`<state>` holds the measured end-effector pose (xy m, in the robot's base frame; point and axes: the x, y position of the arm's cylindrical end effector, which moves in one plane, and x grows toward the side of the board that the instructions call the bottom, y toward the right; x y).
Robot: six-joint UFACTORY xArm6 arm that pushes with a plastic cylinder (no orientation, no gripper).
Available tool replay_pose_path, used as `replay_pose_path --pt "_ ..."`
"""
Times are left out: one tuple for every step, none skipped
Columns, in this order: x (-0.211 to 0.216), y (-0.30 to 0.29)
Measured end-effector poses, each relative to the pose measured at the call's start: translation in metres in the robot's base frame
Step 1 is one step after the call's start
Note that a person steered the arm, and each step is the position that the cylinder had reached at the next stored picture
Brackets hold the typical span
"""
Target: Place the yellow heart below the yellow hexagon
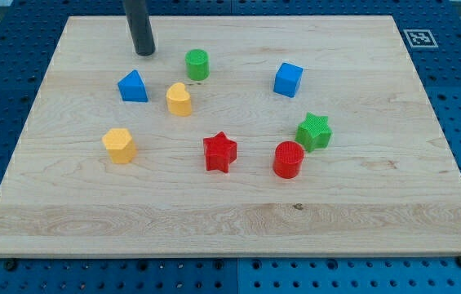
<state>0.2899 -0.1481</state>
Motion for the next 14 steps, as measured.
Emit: replay_pose_path --pt "0.022 0.000" --pt "0.047 0.011" --pt "0.060 0.036" --pt "0.060 0.075" --pt "0.058 0.119" --pt "0.062 0.140" --pt "0.060 0.116" --pt "0.059 0.067" --pt "0.066 0.028" --pt "0.118 0.027" --pt "0.135 0.027" --pt "0.124 0.027" --pt "0.093 0.027" --pt "0.063 0.027"
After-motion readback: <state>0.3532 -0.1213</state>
